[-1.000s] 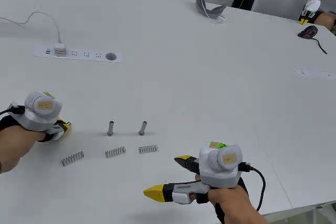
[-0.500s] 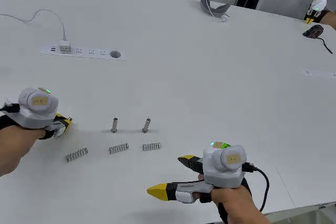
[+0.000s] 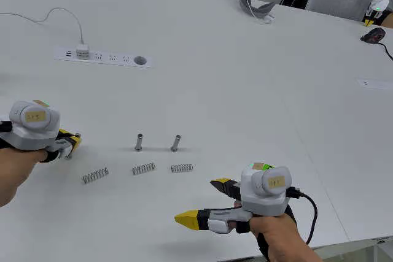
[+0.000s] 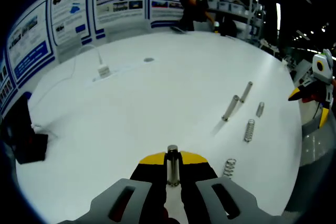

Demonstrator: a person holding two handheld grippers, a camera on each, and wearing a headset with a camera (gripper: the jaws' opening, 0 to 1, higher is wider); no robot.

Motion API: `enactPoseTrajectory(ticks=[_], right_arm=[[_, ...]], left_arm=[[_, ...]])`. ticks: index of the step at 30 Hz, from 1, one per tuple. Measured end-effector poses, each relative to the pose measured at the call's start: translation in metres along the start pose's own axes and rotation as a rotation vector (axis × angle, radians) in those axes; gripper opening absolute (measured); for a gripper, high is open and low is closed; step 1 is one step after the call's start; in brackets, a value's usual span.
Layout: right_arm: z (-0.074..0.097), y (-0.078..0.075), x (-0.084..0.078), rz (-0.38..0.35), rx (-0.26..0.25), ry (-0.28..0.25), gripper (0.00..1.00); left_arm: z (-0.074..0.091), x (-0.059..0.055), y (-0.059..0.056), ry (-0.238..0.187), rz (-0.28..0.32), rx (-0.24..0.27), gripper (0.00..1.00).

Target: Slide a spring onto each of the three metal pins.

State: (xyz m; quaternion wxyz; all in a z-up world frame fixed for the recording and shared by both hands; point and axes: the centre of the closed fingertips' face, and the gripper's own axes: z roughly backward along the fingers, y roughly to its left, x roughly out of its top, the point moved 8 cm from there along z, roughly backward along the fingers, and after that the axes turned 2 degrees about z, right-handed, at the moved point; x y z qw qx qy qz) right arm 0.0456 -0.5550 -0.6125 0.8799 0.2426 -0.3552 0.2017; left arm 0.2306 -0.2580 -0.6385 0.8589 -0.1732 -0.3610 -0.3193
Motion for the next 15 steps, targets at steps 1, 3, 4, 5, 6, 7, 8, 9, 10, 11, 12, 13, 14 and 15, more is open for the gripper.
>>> enactPoseTrajectory(ticks=[1,3,4,5,6,7,8,9,10,11,12,13,14,15], right_arm=[[0.000,0.000,0.000,0.000,0.001,0.000,0.83],[0.000,0.000,0.000,0.001,0.001,0.002,0.83],[0.000,0.000,0.000,0.001,0.001,0.003,0.83],[0.000,0.000,0.000,0.001,0.001,0.002,0.83],[0.000,0.000,0.000,0.000,0.002,0.001,0.83],[0.000,0.001,0.000,-0.001,0.002,0.000,0.83],[0.000,0.001,0.000,-0.001,0.002,0.001,0.83],[0.000,0.001,0.000,0.000,0.002,0.001,0.83],[-0.001,0.001,0.000,0.000,0.002,0.000,0.83],[-0.001,0.001,0.000,0.000,0.003,-0.001,0.83],[-0.001,0.002,0.000,-0.002,0.004,-0.003,0.83],[-0.001,0.002,0.000,-0.002,0.005,-0.003,0.83],[-0.001,0.002,0.000,-0.002,0.006,-0.004,0.83],[-0.001,0.002,0.000,-0.001,0.007,-0.003,0.83]], left_arm=[[0.001,0.000,0.000,-0.001,0.000,-0.001,0.08],[0.003,-0.001,0.000,-0.004,0.004,-0.001,0.08],[0.005,-0.001,0.000,-0.005,0.005,0.000,0.08],[0.006,-0.002,0.001,-0.006,0.005,0.000,0.08],[0.006,-0.002,0.001,-0.007,0.006,0.000,0.08],[0.007,-0.003,0.001,-0.008,0.006,0.000,0.08],[0.008,-0.003,0.001,-0.008,0.006,0.001,0.08],[0.009,-0.004,0.001,-0.009,0.007,0.002,0.08],[0.011,-0.004,0.001,-0.010,0.009,0.003,0.08],[0.012,-0.005,0.001,-0.011,0.011,0.003,0.08],[0.013,-0.005,0.001,-0.012,0.012,0.003,0.08],[0.015,-0.006,0.000,-0.013,0.011,0.004,0.08],[0.015,-0.007,0.000,-0.013,0.012,0.005,0.08],[0.016,-0.007,0.000,-0.014,0.012,0.005,0.08]])
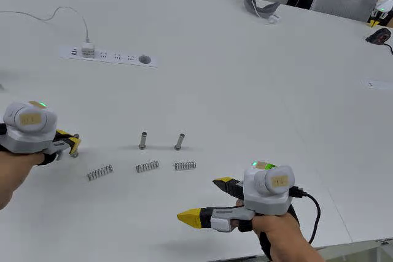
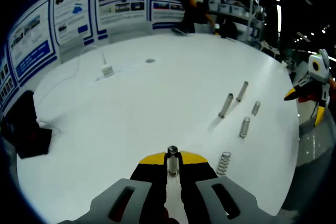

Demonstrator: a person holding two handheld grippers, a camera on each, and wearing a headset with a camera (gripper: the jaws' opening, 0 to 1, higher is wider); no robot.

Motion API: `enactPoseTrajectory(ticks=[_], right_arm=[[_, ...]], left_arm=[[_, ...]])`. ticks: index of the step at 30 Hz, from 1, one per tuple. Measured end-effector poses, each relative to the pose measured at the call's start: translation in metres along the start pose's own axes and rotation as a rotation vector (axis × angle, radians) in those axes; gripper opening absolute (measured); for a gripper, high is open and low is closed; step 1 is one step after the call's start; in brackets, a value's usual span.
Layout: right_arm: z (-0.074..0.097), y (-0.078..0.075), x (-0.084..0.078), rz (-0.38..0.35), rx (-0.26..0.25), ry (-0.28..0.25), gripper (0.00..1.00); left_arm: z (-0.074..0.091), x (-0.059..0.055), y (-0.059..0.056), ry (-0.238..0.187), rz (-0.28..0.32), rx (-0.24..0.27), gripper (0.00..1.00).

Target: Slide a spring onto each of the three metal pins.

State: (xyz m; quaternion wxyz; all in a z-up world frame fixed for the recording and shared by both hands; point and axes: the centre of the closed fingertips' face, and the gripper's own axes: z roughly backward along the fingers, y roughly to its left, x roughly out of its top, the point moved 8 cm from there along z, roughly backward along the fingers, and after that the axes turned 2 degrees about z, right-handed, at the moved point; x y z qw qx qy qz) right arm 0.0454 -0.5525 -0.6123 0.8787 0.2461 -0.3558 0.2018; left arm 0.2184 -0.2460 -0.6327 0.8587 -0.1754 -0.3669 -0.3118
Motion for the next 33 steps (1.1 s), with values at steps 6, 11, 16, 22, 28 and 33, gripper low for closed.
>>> enactPoseTrajectory(ticks=[6,11,16,22,28,33], right_arm=[[0.000,0.001,0.000,0.002,0.001,0.001,0.83],[0.000,0.002,0.000,0.003,0.002,0.001,0.83],[0.000,0.002,0.000,0.002,0.003,-0.001,0.84],[0.000,0.002,-0.001,0.000,0.003,0.001,0.84],[0.001,0.002,-0.003,-0.003,0.001,0.000,0.84],[0.002,0.002,-0.004,-0.005,-0.001,0.001,0.84]], left_arm=[[0.004,-0.004,0.001,-0.002,0.008,0.004,0.08],[0.005,-0.006,0.000,-0.005,0.007,0.005,0.08],[0.005,-0.006,-0.003,-0.013,-0.001,0.007,0.08],[0.002,-0.003,-0.006,-0.021,-0.012,0.009,0.08],[-0.006,0.003,-0.010,-0.025,-0.020,0.014,0.07],[-0.011,0.006,-0.011,-0.028,-0.024,0.011,0.07]])
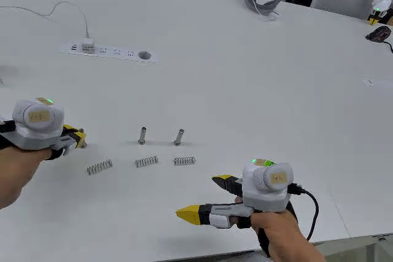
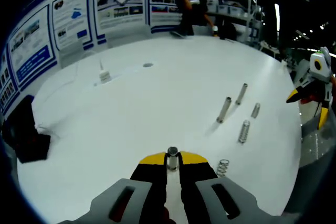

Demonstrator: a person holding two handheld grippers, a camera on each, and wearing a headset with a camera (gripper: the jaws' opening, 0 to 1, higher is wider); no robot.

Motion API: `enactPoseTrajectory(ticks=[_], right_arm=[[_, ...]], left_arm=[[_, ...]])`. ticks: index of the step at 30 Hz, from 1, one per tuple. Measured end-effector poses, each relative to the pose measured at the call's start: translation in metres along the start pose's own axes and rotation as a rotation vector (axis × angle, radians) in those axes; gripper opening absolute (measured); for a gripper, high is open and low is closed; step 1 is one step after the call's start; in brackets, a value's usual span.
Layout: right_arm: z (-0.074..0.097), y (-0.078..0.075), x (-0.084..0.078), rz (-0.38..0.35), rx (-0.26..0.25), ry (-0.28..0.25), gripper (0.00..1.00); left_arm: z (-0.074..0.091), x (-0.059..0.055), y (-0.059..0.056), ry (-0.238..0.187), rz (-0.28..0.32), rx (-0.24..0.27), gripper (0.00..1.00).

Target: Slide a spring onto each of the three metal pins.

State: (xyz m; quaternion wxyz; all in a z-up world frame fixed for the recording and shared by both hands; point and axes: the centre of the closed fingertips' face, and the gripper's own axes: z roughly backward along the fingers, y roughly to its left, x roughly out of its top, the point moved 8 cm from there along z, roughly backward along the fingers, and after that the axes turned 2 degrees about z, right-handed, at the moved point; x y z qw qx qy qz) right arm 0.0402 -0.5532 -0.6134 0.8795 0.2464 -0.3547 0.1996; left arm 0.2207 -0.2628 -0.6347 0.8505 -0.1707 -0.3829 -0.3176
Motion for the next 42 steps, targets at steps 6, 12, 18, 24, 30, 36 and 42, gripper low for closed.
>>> enactPoseTrajectory(ticks=[6,12,18,24,30,36,42], right_arm=[[0.002,-0.001,0.000,-0.002,-0.005,0.000,0.84],[0.003,-0.002,-0.002,-0.004,-0.008,0.002,0.84],[0.004,-0.002,-0.005,-0.006,-0.008,0.006,0.84],[0.002,-0.002,-0.004,-0.004,-0.006,0.007,0.84],[0.001,-0.002,-0.001,-0.001,-0.003,0.003,0.84],[0.000,-0.002,-0.001,0.001,-0.001,0.002,0.84],[0.000,-0.002,-0.002,-0.002,-0.001,0.003,0.84]], left_arm=[[-0.003,0.003,0.000,-0.012,-0.005,0.004,0.08],[-0.005,0.005,0.001,-0.013,-0.005,0.005,0.08],[-0.003,0.004,0.001,-0.009,-0.015,-0.001,0.08],[-0.001,0.002,0.002,-0.014,-0.020,-0.001,0.08],[-0.001,0.001,0.002,-0.006,-0.029,-0.006,0.10],[0.003,-0.002,0.002,0.006,-0.021,-0.018,0.20],[0.014,-0.010,0.004,0.007,0.007,-0.017,0.28]])
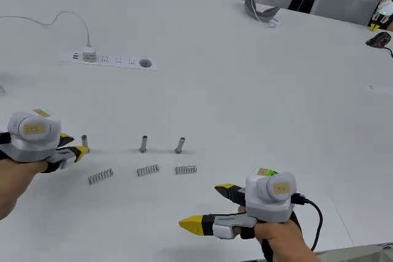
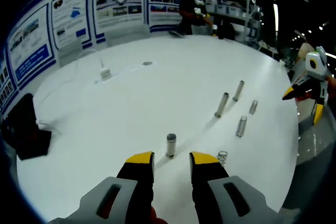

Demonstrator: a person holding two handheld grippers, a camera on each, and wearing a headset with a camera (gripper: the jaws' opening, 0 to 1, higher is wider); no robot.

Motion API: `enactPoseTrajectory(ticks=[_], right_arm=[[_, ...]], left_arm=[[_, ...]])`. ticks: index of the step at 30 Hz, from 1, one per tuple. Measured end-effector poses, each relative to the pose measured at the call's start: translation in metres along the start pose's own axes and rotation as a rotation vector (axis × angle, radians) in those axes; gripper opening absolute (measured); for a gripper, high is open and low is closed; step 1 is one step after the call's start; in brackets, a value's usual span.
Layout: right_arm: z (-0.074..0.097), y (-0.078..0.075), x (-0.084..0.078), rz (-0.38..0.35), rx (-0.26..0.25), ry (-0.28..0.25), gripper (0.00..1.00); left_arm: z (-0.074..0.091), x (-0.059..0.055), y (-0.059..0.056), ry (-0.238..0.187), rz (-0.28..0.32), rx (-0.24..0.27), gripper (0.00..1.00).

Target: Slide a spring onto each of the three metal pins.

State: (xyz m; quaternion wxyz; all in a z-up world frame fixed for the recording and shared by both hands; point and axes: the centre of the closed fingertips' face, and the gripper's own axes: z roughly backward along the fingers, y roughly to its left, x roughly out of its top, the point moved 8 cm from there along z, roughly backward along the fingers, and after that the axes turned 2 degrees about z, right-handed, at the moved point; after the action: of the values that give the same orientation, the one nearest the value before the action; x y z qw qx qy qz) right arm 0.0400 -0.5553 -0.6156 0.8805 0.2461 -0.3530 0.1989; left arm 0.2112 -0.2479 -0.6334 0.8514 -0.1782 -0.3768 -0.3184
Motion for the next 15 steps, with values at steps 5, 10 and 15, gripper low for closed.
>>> enactPoseTrajectory(ticks=[5,10,15], right_arm=[[-0.001,0.000,-0.003,0.000,0.002,0.006,0.84],[-0.004,0.001,-0.001,0.000,0.004,0.004,0.84],[-0.007,0.003,0.003,0.007,0.010,0.002,0.84]], left_arm=[[0.011,-0.010,0.000,0.007,0.012,0.004,0.34],[0.023,-0.016,-0.001,0.000,0.028,-0.003,0.40],[0.037,-0.021,-0.003,-0.014,0.033,-0.012,0.47]])
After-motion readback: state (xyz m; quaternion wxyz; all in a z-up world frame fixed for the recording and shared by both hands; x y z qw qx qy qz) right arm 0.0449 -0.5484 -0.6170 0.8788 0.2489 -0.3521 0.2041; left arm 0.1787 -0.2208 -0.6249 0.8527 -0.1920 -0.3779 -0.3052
